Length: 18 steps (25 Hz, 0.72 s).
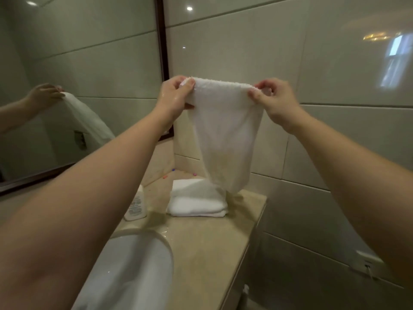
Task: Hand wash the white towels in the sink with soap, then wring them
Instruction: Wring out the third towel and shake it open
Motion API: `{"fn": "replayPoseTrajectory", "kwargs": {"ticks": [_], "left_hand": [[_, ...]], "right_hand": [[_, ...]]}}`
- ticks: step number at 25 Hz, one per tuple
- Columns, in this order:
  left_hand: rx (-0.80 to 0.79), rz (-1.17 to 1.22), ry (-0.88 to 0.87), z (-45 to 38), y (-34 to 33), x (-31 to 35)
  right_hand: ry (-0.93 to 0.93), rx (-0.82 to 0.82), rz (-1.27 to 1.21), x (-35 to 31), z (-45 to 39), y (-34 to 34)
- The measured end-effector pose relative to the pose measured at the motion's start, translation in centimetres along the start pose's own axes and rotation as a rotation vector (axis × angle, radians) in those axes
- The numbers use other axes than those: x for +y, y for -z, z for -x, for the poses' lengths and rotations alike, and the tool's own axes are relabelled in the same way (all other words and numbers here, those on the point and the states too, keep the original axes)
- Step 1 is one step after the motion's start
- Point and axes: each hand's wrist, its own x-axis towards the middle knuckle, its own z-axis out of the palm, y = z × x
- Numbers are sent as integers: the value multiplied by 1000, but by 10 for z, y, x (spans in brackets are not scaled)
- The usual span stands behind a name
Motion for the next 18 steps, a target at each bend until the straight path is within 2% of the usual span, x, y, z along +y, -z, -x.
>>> {"fn": "replayPoseTrajectory", "kwargs": {"ticks": [4, 8, 14, 16, 18], "left_hand": [[-62, -38, 116, 65, 19, -26], [-170, -153, 277, 142, 34, -51], [-327, -328, 511, 203, 52, -115], [-362, -375, 608, 210, 52, -143], [-329, -343, 639, 206, 46, -163]], "right_hand": [[-145, -140, -136, -7, 83, -10], [-343, -371, -223, -14, 159, -10], [-507, -645, -128, 8, 221, -39], [-559, -681, -91, 22, 231, -54], [-586, -612, -48, 44, 230, -69]]}}
